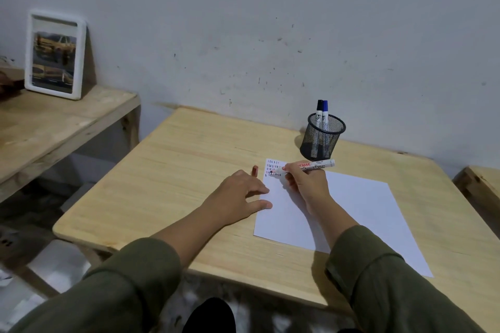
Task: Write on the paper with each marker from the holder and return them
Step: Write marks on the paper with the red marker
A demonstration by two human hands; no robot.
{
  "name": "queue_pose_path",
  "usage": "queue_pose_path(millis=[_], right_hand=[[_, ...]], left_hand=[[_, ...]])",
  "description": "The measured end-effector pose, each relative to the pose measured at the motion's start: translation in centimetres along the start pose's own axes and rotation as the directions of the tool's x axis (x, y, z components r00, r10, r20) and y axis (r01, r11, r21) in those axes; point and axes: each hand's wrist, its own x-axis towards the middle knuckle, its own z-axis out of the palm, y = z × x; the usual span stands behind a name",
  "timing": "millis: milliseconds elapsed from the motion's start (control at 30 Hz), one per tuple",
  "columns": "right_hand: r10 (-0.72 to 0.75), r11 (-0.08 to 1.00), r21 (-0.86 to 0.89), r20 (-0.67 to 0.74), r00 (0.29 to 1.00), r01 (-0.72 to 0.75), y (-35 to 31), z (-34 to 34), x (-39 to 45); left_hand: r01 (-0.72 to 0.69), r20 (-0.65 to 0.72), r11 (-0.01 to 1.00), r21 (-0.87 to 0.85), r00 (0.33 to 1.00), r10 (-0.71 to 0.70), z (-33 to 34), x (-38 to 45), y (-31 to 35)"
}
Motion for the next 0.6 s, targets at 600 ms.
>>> queue_pose_path(millis=[600], right_hand=[[-0.067, 0.991, -0.109, 0.078, 0.995, 0.075, 0.04, 0.05, -0.52]], left_hand=[[0.01, 0.003, 1.0, 0.016, 1.0, -0.01, 0.06, 0.11, -0.03]])
